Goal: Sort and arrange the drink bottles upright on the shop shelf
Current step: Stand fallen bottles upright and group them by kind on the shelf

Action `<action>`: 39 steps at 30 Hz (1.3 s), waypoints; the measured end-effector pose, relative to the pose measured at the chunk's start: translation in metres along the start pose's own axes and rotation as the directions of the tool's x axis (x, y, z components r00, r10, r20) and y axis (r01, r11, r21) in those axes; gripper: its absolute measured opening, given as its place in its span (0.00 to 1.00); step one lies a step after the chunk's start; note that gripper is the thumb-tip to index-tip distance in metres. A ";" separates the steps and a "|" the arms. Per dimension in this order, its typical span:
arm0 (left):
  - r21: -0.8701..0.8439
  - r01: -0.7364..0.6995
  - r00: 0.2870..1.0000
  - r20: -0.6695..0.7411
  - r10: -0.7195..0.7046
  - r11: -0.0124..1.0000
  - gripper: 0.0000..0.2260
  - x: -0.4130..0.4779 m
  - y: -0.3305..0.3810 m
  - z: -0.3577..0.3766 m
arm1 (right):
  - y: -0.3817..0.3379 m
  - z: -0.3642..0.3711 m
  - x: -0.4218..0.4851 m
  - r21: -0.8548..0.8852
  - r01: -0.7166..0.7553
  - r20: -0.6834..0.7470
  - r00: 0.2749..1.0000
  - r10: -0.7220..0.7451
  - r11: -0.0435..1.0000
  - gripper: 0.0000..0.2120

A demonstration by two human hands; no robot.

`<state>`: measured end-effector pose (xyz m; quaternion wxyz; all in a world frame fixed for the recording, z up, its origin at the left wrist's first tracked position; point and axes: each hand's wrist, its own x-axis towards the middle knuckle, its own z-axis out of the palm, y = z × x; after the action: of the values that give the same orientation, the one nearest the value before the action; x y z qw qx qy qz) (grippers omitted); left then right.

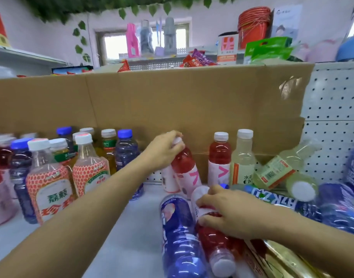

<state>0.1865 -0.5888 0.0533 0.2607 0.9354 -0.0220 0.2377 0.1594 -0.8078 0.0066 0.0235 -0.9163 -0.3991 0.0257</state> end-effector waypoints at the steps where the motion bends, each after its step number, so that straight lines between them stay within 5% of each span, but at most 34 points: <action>1: 0.059 -0.014 1.000 0.025 0.012 0.998 0.15 0.011 0.008 0.004 | 0.002 0.001 0.000 0.009 0.012 0.000 1.000 -0.012 1.000 0.25; 13: 0.193 -0.071 0.984 0.175 0.037 0.979 0.26 0.021 0.012 0.017 | 0.013 0.003 -0.003 0.101 0.059 0.010 0.998 -0.060 0.993 0.19; 17: 0.204 -0.212 0.966 0.194 0.173 0.956 0.29 -0.039 0.004 0.001 | 0.009 -0.003 -0.011 0.079 0.079 0.022 0.997 -0.081 0.994 0.19; 19: 0.138 -0.325 0.901 0.346 0.262 0.936 0.29 -0.082 -0.006 -0.006 | 0.006 -0.003 -0.017 0.047 0.087 0.027 0.996 -0.088 0.995 0.20; 23: 0.047 -0.523 0.655 0.662 0.365 0.851 0.38 -0.133 -0.016 -0.006 | -0.004 -0.001 -0.027 -0.051 0.098 0.064 0.993 -0.095 0.994 0.27; 28: 0.357 -0.722 0.676 0.543 0.498 0.592 0.38 -0.137 -0.025 0.000 | -0.010 -0.002 -0.026 -0.172 0.154 0.133 0.982 -0.132 0.973 0.35; 32: 0.310 -0.543 0.830 0.339 0.444 0.780 0.39 -0.139 -0.049 -0.004 | -0.022 0.015 -0.011 -0.376 0.213 0.069 0.977 -0.202 0.902 0.34; 35: 0.094 -0.324 0.945 0.082 0.317 0.942 0.34 -0.124 -0.064 -0.006 | -0.022 0.018 -0.003 -0.456 0.247 0.030 0.964 -0.263 0.855 0.35; 37: -0.173 -0.110 0.993 -0.050 0.103 0.979 0.28 -0.113 -0.068 -0.002 | -0.018 0.017 0.001 -0.488 0.285 0.056 0.953 -0.297 0.825 0.37; 39: -0.403 0.085 0.989 -0.080 -0.128 0.911 0.23 -0.101 -0.073 0.006 | -0.014 0.017 0.004 -0.508 0.317 0.065 0.941 -0.331 0.801 0.37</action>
<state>0.1112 -0.5370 -0.0324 0.4589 0.8489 -0.0053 0.2623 0.1507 -0.7947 -0.0091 -0.2111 -0.8079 -0.5414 -0.0977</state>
